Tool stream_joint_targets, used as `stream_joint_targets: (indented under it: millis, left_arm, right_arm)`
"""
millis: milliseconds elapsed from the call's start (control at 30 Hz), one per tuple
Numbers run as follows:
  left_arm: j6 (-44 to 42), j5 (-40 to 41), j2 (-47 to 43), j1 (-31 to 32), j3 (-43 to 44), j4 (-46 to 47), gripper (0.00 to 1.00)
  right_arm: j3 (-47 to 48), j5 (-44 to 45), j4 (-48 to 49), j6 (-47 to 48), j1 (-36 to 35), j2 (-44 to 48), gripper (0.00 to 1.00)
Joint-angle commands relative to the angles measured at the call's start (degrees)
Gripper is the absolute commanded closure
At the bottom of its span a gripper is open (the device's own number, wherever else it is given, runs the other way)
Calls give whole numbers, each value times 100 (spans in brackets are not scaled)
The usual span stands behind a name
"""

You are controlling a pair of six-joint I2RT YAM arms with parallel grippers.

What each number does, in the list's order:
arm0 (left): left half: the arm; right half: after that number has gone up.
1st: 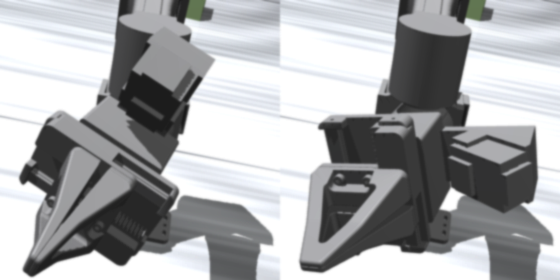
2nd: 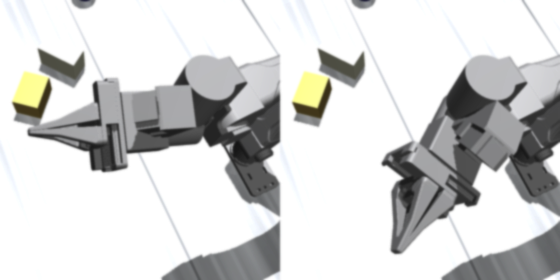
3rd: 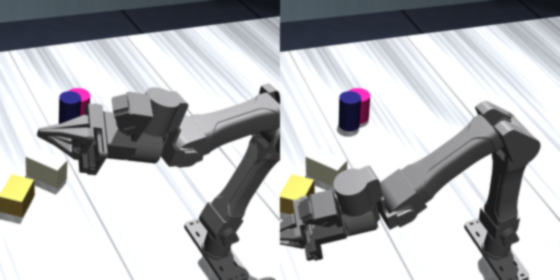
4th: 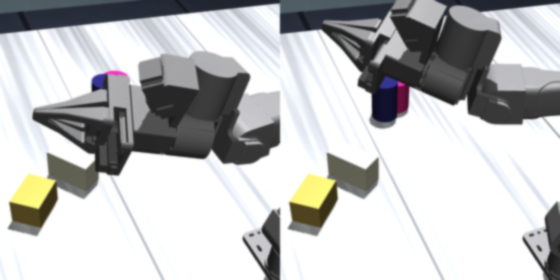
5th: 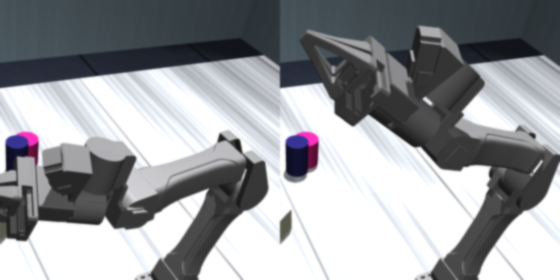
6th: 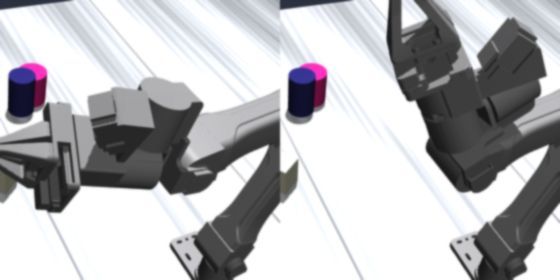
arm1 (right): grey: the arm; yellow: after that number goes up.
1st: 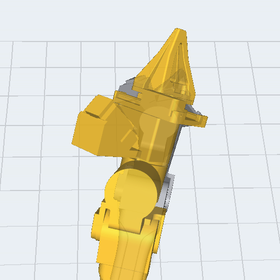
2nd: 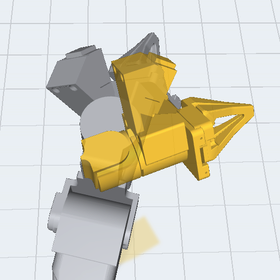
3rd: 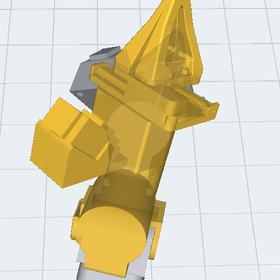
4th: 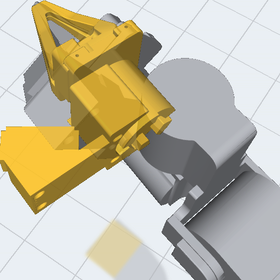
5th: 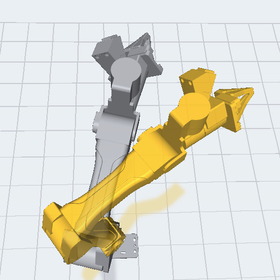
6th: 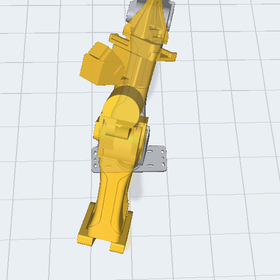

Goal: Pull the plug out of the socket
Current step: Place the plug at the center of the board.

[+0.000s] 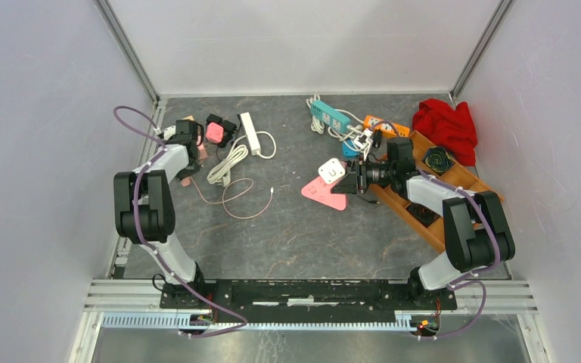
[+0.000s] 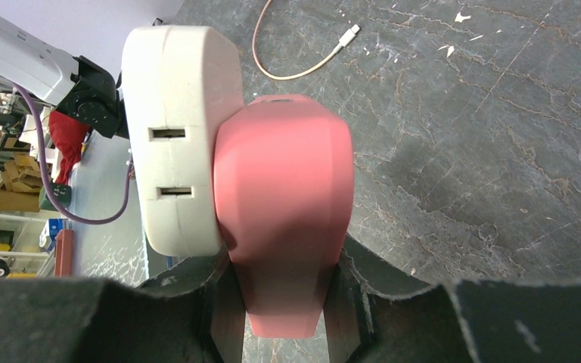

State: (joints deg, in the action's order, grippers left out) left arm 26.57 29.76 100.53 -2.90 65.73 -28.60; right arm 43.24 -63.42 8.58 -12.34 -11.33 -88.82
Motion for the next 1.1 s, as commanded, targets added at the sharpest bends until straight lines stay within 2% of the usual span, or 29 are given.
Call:
stream_joint_targets:
  millis: [0,200,367,667,800,867,1067]
  left_arm:
    - [231,204,147,-18,258,-136,72]
    - [279,176,290,-20,403,-276,55]
    - [466,370,256,-17,553,-512,36]
    - [381,429,-375,-14,459,-411,32]
    - [244,473,-765,-9,401,-311,27]
    - [197,326,-951,-9,316,-187,22]
    - [-232,-558,-1408,-12,115,196,20]
  right_arm:
    - [277,-240,136,115,26,207,100]
    - [290,-247,98,157,19,177,100]
    - [299,-250,70,178,21,178,100]
    - [307,-247,56,214,22,143,100]
    - [316,-246,39,227,25,119,100]
    - [321,-246,22,235,18,105,100]
    - [343,-235,-32,301,20,73,100]
